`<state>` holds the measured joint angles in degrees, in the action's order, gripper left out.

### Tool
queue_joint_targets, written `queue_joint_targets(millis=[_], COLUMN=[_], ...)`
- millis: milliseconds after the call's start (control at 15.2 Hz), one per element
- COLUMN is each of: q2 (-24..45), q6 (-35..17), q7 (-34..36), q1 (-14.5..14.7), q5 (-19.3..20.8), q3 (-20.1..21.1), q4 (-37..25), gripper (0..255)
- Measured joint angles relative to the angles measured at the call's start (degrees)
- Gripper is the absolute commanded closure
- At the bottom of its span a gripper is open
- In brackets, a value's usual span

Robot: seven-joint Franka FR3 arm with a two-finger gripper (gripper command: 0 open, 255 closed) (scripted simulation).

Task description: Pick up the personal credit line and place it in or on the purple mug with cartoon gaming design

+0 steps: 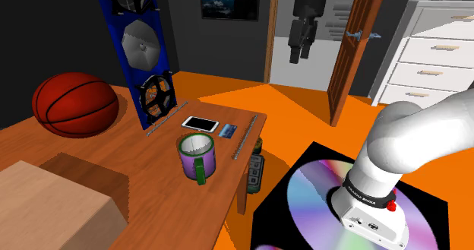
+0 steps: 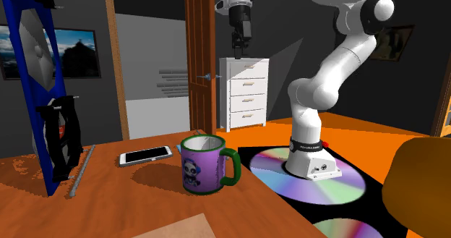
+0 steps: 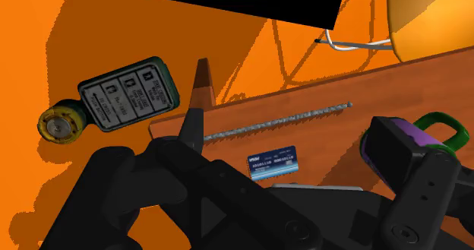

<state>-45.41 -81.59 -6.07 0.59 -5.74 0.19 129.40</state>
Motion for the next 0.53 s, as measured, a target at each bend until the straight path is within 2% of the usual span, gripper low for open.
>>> queue_joint_targets(millis=[132,528], q2=[-0.6,-5.8], q6=[-1.1,-13.6], q7=[1.3,18.9], q1=[-0.3,-3.7], q5=[-0.2,-3.5], q3=[0.8,12.4], q4=[1.1,11.8], gripper=[0,0])
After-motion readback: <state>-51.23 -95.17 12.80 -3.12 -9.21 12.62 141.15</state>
